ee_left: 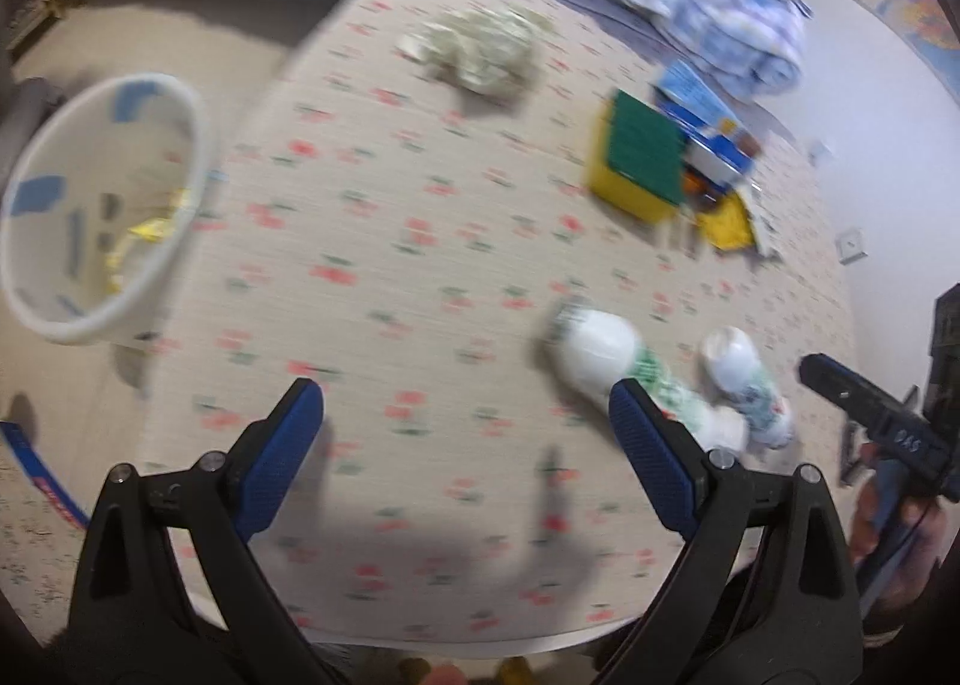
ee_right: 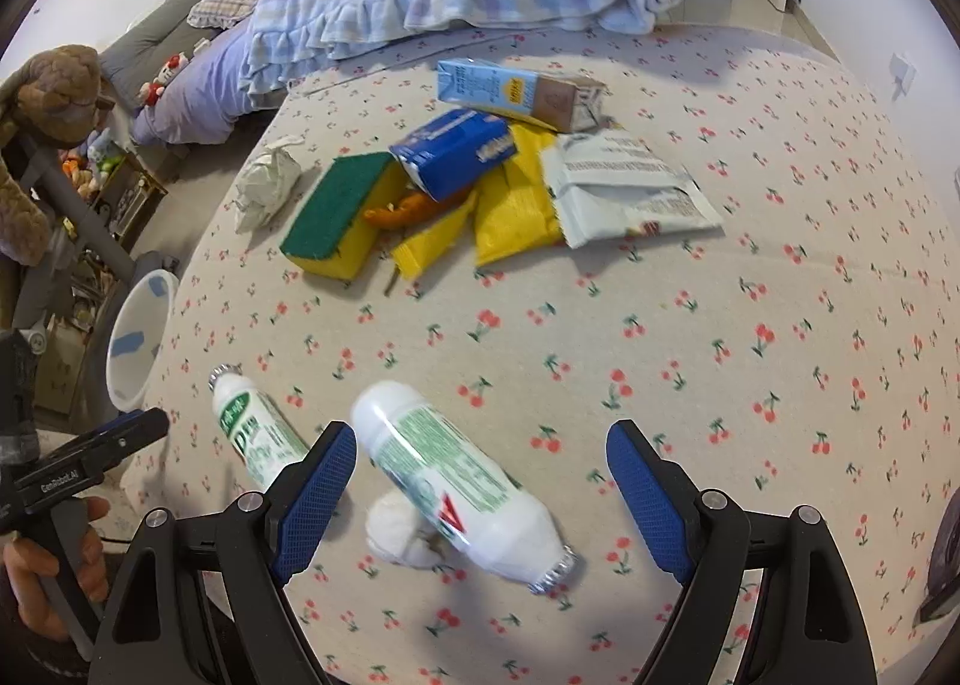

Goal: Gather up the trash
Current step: 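Grasp the white AD milk bottle with the left tool, then drop the white bottle into the bin with the left tool while the right tool grasps the second bottle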

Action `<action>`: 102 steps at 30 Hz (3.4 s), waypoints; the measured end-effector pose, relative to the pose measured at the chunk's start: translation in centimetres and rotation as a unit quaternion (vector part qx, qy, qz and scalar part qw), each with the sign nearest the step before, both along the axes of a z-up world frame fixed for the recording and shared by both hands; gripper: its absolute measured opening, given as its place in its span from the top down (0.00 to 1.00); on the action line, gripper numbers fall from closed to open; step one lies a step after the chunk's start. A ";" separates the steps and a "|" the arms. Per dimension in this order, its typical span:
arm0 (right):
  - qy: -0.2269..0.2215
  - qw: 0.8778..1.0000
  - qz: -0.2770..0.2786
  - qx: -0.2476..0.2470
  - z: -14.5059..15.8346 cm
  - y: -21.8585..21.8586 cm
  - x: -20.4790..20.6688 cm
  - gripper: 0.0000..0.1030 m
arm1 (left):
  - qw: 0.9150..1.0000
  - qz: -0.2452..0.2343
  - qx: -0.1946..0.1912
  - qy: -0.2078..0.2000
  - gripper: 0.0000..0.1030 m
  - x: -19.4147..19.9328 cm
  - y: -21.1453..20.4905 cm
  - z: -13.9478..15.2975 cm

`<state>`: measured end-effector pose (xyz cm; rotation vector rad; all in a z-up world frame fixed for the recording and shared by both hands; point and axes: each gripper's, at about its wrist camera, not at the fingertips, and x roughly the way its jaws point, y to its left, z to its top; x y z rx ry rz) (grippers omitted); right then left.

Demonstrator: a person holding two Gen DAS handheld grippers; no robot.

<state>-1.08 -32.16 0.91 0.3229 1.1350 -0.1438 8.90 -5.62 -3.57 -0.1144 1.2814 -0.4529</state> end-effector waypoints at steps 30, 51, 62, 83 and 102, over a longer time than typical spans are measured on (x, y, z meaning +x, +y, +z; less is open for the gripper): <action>-0.015 1.000 -0.012 0.022 0.4 -3.2 -3.0 0.16 | 0.999 -0.011 -0.019 -0.030 0.53 -0.6 -5.8 0.3; 0.034 0.997 0.076 -0.001 -2.8 3.4 0.7 0.43 | 0.997 0.018 -0.030 -0.068 0.54 -0.4 -1.0 2.1; 0.002 0.997 0.077 0.003 -1.1 4.8 2.7 0.61 | 0.995 0.047 -0.041 -0.082 0.54 0.2 2.0 3.0; -0.042 0.990 0.136 0.011 2.2 13.8 9.8 0.61 | 0.978 0.167 -0.042 -0.120 0.55 3.2 13.0 3.5; -0.060 0.982 0.181 0.016 0.8 22.9 14.5 0.61 | 0.962 0.213 -0.009 -0.173 0.55 6.1 19.8 3.0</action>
